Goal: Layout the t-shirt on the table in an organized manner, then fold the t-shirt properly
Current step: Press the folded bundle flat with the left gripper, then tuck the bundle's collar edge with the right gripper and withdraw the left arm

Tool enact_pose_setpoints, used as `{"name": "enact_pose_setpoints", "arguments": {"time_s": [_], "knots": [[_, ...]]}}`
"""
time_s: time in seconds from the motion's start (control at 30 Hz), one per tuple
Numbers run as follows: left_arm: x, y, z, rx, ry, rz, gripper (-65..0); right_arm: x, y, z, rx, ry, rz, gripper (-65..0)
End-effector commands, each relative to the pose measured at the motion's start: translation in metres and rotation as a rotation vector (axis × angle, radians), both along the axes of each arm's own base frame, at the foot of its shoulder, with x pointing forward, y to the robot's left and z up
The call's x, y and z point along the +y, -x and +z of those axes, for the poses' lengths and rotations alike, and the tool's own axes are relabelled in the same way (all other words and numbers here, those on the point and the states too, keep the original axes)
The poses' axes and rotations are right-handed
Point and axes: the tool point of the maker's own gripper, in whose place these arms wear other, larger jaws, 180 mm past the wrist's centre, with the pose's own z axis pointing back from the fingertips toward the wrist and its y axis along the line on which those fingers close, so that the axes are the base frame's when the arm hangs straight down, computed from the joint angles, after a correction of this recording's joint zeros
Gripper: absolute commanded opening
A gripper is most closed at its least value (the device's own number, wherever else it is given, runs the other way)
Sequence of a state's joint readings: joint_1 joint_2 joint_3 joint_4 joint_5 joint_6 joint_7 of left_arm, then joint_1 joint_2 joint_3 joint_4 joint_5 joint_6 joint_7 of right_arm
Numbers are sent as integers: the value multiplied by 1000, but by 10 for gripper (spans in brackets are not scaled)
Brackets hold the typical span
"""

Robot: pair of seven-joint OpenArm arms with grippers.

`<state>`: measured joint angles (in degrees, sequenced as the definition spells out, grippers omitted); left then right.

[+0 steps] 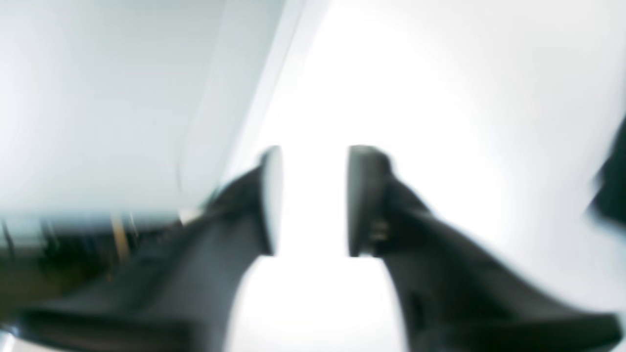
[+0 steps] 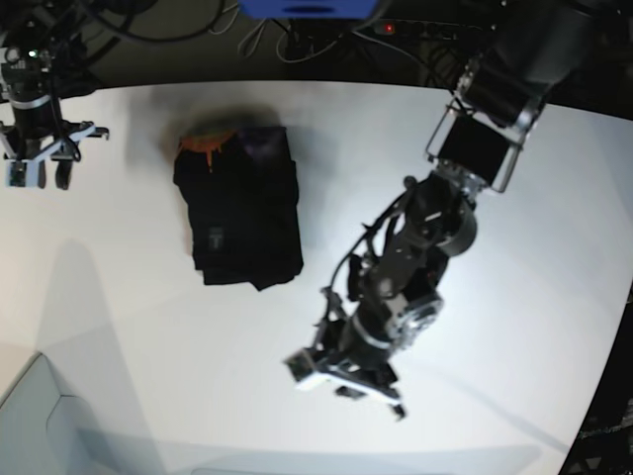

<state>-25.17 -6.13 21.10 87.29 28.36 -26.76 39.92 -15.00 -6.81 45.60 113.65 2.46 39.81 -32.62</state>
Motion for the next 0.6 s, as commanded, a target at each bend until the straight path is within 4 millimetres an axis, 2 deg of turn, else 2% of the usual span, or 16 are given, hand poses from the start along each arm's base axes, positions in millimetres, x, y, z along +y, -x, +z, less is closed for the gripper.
{"name": "enact_pose_setpoints", "arguments": {"time_s": [0.0, 0.07, 0.1, 0.2, 0.27, 0.37, 0.5, 0.57], "knots": [[13, -3, 22, -54, 45, 34, -583, 8, -11, 17, -81, -2, 23, -540], [52, 8, 13, -38, 63, 131, -650, 21, -15, 14, -86, -35, 35, -617], [73, 16, 8, -29, 72, 187, -650, 28, -18, 14, -89, -42, 56, -650], [124, 40, -6, -4, 97, 318, -638, 52, -29, 12, -91, -67, 125, -650], [148, 58, -18, 19, 102, 384, -638, 75, -37, 11, -91, -91, 194, -650], [187, 93, -38, 66, 102, 497, -638, 115, -38, 1, -65, -139, 300, -650], [226, 143, -59, 123, 77, 613, -638, 171, -34, -5, -43, -205, 448, -650], [240, 167, -66, 150, 73, 670, -638, 188, -34, -5, -42, -223, 493, -650]]}}
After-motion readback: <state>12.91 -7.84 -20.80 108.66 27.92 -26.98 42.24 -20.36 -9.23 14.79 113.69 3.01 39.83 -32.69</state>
